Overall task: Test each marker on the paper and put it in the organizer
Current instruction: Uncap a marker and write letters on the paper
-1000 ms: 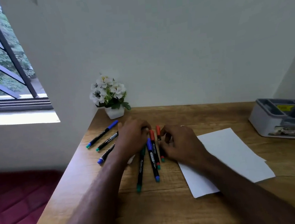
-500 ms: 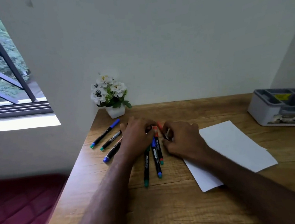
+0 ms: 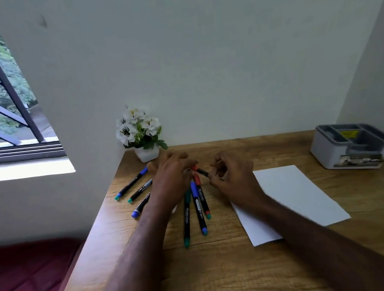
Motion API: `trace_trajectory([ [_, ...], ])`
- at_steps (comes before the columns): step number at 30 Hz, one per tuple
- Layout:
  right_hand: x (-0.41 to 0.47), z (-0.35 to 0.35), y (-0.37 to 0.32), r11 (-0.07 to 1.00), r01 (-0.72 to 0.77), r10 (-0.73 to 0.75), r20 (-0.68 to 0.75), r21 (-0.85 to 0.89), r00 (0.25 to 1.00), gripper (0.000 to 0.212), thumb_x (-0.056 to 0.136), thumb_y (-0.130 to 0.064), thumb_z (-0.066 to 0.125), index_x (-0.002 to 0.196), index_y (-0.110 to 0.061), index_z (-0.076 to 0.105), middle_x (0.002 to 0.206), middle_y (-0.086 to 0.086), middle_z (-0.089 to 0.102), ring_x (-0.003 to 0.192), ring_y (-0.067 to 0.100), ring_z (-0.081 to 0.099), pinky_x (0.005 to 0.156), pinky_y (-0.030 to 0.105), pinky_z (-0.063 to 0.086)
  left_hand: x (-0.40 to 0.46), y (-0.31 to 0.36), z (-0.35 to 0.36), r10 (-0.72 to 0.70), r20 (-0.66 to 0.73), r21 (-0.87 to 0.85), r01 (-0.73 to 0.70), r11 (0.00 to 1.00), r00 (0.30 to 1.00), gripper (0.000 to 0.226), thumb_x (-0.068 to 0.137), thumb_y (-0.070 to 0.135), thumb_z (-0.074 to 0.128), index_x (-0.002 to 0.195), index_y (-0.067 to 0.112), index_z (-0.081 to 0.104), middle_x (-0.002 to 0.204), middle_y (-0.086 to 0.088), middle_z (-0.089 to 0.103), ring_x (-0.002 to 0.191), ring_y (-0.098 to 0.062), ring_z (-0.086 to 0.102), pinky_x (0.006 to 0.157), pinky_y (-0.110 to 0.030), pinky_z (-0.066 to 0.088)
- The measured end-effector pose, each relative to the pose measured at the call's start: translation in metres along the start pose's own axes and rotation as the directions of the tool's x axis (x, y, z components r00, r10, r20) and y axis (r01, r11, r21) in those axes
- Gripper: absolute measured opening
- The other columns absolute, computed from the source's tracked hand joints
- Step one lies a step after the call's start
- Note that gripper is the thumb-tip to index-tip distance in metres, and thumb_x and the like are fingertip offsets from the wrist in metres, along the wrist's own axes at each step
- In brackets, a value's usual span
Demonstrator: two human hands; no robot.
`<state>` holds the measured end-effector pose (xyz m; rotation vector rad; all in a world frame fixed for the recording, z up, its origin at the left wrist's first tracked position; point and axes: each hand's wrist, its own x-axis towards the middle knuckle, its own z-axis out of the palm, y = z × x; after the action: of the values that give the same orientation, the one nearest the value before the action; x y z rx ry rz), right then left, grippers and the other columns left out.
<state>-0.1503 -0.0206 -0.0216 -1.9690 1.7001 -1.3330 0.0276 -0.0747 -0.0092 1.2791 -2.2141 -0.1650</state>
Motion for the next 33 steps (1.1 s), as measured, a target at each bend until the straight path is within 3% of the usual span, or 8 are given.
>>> trace_trajectory([
  [7,0.007,-0.006,0.011,0.989,-0.018,0.026,-0.052,0.147,0.998,0.027,0.081,-0.029,0.078,0.103,-0.031,0.062,0.086,-0.011,0.067,0.079,0.007,0.065,0.078,0.042,0.057,0.001,-0.02,-0.02,0.012,-0.032,0.031,-0.011,0.999,0.999,0.027,0.096,0.036,0.051,0.119,0.031,0.065,0.12,0.011,0.06,0.113,-0.011,0.036,0.092,-0.04,0.04],
  [11,0.012,-0.009,0.019,0.95,-0.104,0.126,-0.058,0.293,0.99,0.03,0.081,-0.023,0.081,0.107,-0.024,0.067,0.086,-0.003,0.072,0.084,0.012,0.068,0.079,0.03,0.058,-0.003,-0.025,-0.027,-0.053,-0.054,-0.077,0.049,0.996,0.997,0.027,0.097,0.037,0.05,0.119,0.033,0.064,0.105,0.018,0.057,0.108,-0.01,0.044,0.096,-0.041,0.039],
  [15,0.014,-0.012,0.006,0.815,-0.138,0.139,0.041,0.563,0.989,0.021,0.09,-0.016,0.071,0.11,-0.014,0.069,0.084,0.005,0.071,0.075,0.012,0.065,0.069,0.026,0.054,0.001,-0.001,-0.014,0.097,0.014,-0.132,-0.095,0.987,0.995,0.016,0.097,0.036,0.05,0.105,0.036,0.063,0.092,0.02,0.06,0.091,-0.005,0.054,0.085,-0.04,0.044],
  [18,0.012,-0.017,0.0,0.637,-0.194,0.174,0.106,0.746,0.979,0.031,0.091,-0.032,0.064,0.106,-0.006,0.069,0.073,0.006,0.065,0.058,0.012,0.053,0.054,0.024,0.043,0.003,0.018,-0.008,0.159,0.04,-0.244,-0.145,0.959,0.986,0.014,0.098,0.027,0.051,0.098,0.037,0.06,0.084,0.012,0.063,0.08,-0.003,0.058,0.074,-0.029,0.048],
  [22,0.013,-0.019,0.0,0.659,-0.196,0.182,0.099,0.726,0.978,0.04,0.098,-0.037,0.054,0.093,-0.001,0.07,0.061,0.003,0.056,0.051,0.013,0.046,0.051,0.026,0.035,-0.004,0.041,-0.005,0.196,0.084,-0.455,-0.137,0.88,0.977,0.018,0.1,0.021,0.049,0.109,0.025,0.064,0.073,0.005,0.06,0.068,-0.013,0.058,0.063,-0.034,0.049],
  [25,0.013,-0.026,0.001,0.688,-0.17,0.167,0.074,0.705,0.983,0.037,0.103,-0.031,0.048,0.085,-0.009,0.071,0.057,0.001,0.052,0.05,0.012,0.045,0.052,0.025,0.036,-0.004,0.045,-0.005,0.174,0.163,-0.528,-0.063,0.847,0.971,0.019,0.101,0.026,0.048,0.09,0.024,0.063,0.069,0.002,0.057,0.064,-0.014,0.053,0.063,-0.043,0.046],
  [28,0.013,-0.029,-0.002,0.685,-0.146,0.112,0.095,0.714,0.989,0.036,0.105,-0.028,0.044,0.087,-0.01,0.07,0.059,0.001,0.051,0.052,0.012,0.046,0.055,0.025,0.038,-0.007,0.049,-0.013,0.166,0.222,-0.589,-0.003,0.808,0.961,0.031,0.101,0.026,0.048,0.075,0.015,0.058,0.066,0.002,0.053,0.062,-0.013,0.048,0.062,-0.038,0.041],
  [33,0.013,-0.036,-0.007,0.656,-0.124,0.035,0.135,0.745,0.99,0.036,0.105,-0.027,0.042,0.091,-0.008,0.069,0.062,0.002,0.052,0.055,0.012,0.047,0.055,0.024,0.039,-0.009,0.048,-0.024,0.238,0.261,-0.713,0.021,0.701,0.935,0.028,0.103,0.016,0.045,0.087,-0.001,0.06,0.069,0.001,0.051,0.067,-0.014,0.047,0.067,-0.032,0.038],
])
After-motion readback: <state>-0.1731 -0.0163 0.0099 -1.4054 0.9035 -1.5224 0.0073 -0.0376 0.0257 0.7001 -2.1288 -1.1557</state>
